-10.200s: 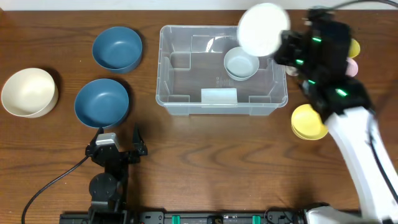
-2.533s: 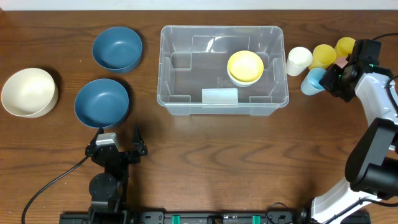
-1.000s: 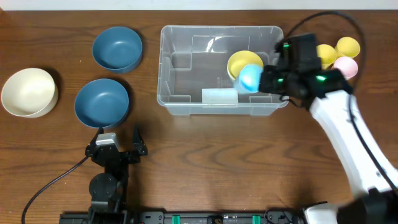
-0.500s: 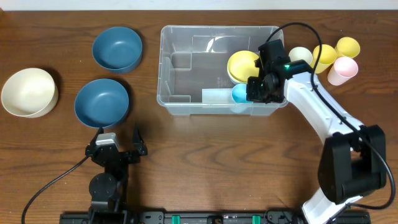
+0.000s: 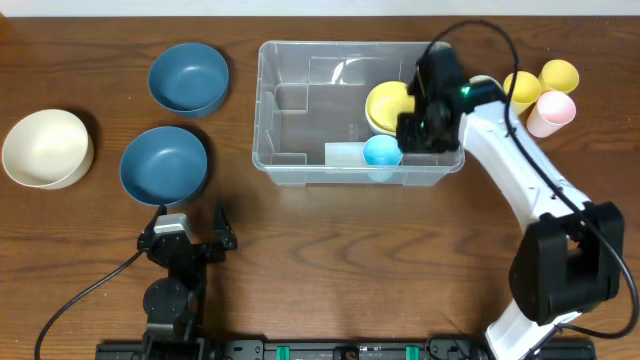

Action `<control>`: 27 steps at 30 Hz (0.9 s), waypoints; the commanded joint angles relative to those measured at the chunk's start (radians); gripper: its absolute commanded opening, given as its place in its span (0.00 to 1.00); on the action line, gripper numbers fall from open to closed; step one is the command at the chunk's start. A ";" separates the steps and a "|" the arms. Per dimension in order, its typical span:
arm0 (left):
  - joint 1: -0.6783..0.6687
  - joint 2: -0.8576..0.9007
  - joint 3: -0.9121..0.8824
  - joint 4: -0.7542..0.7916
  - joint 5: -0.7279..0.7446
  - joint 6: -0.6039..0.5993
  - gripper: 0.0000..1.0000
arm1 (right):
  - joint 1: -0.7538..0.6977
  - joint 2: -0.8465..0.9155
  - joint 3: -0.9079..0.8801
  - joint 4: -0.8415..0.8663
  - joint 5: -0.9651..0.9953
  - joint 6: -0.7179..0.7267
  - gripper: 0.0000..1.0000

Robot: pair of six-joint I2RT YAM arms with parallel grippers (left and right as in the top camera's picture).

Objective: Pack container
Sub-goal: 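Place the blue cup in the bin front and release, then grasp the pink cup and carry it into the bin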

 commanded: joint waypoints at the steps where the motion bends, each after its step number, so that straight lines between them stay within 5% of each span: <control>1: -0.004 -0.005 -0.023 -0.033 -0.019 0.002 0.98 | 0.009 -0.070 0.146 -0.065 -0.010 -0.047 0.35; 9: -0.004 -0.005 -0.023 -0.033 -0.019 0.002 0.98 | -0.143 -0.163 0.369 -0.208 0.162 -0.002 0.47; 19: -0.004 -0.005 -0.023 -0.033 -0.019 0.002 0.98 | -0.545 -0.086 0.324 -0.191 0.132 0.044 0.46; 27: -0.004 -0.005 -0.023 -0.033 -0.019 0.002 0.98 | -0.668 0.084 0.324 -0.184 0.111 0.039 0.50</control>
